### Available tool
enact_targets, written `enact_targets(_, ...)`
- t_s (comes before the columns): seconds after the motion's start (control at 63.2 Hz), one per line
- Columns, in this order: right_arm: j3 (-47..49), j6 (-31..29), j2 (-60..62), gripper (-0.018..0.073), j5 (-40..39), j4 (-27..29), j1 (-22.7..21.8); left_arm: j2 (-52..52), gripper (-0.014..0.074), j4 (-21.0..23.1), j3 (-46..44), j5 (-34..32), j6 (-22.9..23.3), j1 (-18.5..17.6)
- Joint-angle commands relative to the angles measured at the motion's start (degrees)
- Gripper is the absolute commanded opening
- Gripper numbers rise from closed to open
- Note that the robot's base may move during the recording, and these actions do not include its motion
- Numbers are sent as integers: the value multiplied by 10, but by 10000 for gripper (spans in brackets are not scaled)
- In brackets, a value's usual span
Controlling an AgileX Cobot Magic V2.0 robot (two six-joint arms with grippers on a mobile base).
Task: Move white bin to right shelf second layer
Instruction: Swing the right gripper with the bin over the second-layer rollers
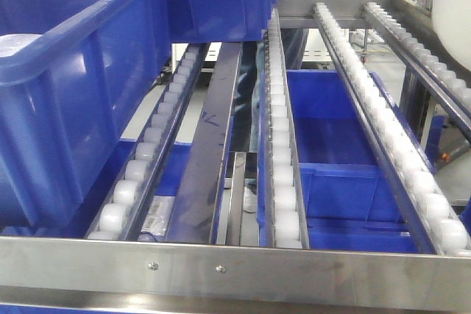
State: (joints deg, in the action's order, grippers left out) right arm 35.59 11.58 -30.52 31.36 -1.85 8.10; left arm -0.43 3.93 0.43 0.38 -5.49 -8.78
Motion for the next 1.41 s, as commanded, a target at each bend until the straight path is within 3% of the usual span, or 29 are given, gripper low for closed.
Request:
enact_targets(0.0,17,-1,-1,56,-73,-2,-4,-8,85,3,19,-50,4,0)
enact_targets(0.237,39,-1,-59,56,-79,1,7,-8,85,3,19,-50,4,0)
enact_targets(0.506,111,-1,-195,56,-51,1,51,-8,85,3,19,-50,4,0)
enact_targets(0.98,121,-1,-352,56,-66,2,52,-8,85,3,19,-50,4,0)
enact_targets(1.392,121,-1,-418,56,-108,2,62,-8,85,3,19,-50,4,0)
